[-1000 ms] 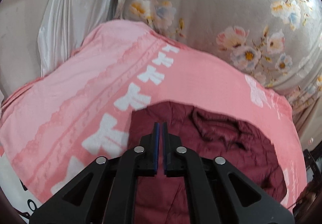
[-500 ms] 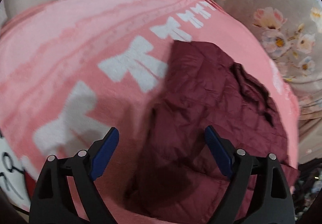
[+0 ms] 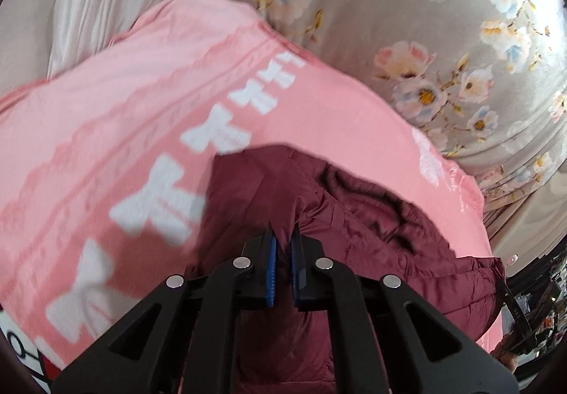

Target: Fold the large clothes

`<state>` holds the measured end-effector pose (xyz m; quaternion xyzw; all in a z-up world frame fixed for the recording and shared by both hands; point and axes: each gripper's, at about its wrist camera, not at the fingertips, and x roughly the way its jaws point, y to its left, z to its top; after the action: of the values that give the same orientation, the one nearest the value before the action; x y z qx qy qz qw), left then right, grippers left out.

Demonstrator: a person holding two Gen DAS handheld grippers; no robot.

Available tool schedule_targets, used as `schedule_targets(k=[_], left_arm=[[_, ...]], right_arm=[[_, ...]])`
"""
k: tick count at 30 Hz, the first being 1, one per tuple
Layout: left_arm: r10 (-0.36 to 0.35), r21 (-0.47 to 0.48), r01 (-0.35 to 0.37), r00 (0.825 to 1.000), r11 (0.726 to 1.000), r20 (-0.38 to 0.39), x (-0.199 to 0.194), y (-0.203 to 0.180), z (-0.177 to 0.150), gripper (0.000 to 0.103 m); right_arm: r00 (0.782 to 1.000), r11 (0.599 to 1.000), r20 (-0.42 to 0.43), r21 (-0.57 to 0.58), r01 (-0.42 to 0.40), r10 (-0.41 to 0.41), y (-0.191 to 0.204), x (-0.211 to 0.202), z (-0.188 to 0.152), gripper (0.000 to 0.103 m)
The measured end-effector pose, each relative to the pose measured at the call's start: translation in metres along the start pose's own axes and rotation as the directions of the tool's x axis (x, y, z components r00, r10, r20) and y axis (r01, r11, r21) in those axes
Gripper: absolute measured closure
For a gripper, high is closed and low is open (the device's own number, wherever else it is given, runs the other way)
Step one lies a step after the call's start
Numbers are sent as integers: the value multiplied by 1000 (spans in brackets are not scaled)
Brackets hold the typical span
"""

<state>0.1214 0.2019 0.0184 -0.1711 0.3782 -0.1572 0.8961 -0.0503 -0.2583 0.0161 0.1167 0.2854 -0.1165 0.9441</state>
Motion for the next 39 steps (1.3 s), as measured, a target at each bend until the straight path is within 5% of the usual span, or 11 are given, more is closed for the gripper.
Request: schedule_targets(k=[6,12,17,24,39], left_arm=[[47,54,-54,992,997,115,14,-35,49,98],[146,93,-164,973,982,178,60,-57,84,98],[221,101,-233,968,967,117,121,-55,93,98],[344,130,-340,939,931,-6,196,-29,69,98],[443,205,-428,896,880,-31,242,-23,37,96]], right_arm=[[995,1000,101,19,23,-24,-3,28,51,98],[993,995,102,85,57,-66,-9,84,81,98],[995,989,12,108,101,-103,-13,141,80,98],[983,980,-128,130,152,-135,-27,200,50,98],[938,965,-235,-6,263,-257,-12,236,27,93]])
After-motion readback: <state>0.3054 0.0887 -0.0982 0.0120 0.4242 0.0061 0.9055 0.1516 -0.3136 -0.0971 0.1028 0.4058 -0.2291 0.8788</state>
